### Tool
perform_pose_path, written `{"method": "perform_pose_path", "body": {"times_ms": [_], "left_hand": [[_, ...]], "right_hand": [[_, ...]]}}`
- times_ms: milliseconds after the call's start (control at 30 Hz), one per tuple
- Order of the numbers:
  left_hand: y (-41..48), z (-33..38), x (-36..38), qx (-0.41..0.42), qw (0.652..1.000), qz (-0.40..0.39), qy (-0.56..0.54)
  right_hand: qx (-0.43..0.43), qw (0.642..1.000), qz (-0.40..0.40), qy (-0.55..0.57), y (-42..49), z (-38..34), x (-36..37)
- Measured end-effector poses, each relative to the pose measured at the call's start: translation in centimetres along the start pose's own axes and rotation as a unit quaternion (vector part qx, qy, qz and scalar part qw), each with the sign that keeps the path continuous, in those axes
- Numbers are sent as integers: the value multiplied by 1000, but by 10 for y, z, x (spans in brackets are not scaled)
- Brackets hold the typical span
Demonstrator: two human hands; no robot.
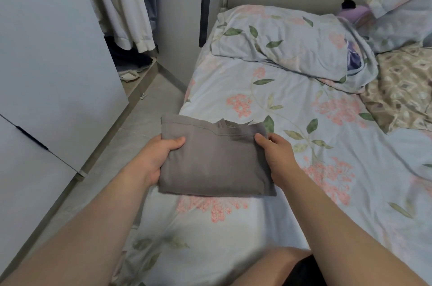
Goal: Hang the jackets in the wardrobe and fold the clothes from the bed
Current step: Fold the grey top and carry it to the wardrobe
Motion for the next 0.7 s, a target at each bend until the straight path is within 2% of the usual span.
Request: {"method": "perform_pose_path", "body": {"times_ms": [167, 267, 367, 567, 700], "left_hand": [[18, 26, -7, 18, 999, 9, -29], [31, 33, -13, 29, 999, 19, -27], [49, 32, -22, 10, 999, 32, -41], [85, 16, -35, -67, 995, 42, -57], [88, 13, -38, -78, 994, 61, -46]], "right_hand": [[-56, 996, -3, 63, 13, -16, 2], [-70, 996, -29, 54, 25, -18, 9], [-68, 996, -2, 50, 43, -14, 16], [10, 996, 65, 66, 70, 5, 18], [76, 989, 114, 54, 62, 7, 17]]}}
Point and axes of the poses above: each hand's wrist, its own y-axis towards the middle knuckle, its own x-axis out of the palm, z = x × y, the point moved 1 cm from there along y, towards the middle knuckle, and after that the axes turned 12 degrees about -z, right-handed, at the moved point
